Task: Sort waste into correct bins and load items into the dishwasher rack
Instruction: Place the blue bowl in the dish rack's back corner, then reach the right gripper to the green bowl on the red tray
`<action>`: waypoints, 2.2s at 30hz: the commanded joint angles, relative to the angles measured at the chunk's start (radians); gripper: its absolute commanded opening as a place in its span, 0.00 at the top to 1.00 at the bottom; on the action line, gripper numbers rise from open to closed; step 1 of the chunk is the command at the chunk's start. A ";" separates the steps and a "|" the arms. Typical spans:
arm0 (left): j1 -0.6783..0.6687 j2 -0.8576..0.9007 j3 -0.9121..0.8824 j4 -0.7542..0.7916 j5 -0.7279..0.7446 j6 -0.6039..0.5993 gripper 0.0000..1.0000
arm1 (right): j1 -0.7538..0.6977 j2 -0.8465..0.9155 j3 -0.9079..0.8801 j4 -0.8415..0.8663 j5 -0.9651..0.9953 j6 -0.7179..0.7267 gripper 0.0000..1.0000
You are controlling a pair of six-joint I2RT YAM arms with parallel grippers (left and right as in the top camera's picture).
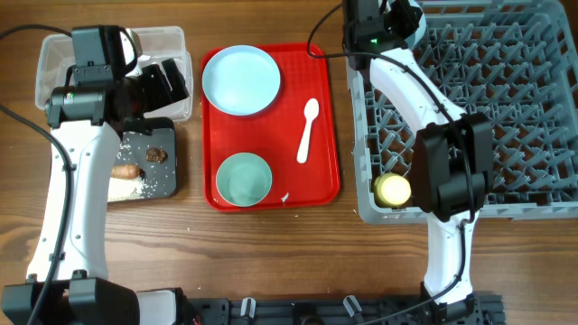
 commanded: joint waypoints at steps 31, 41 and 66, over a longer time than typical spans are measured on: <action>0.005 -0.001 0.008 0.002 -0.006 0.012 0.00 | 0.152 -0.089 0.009 -0.059 -0.116 0.032 0.00; 0.005 -0.001 0.008 0.002 -0.006 0.012 0.00 | 0.174 -0.296 0.009 -0.520 -0.944 0.464 0.00; 0.005 -0.001 0.008 0.002 -0.006 0.012 0.00 | 0.407 -0.267 -0.448 -0.443 -1.470 1.173 0.52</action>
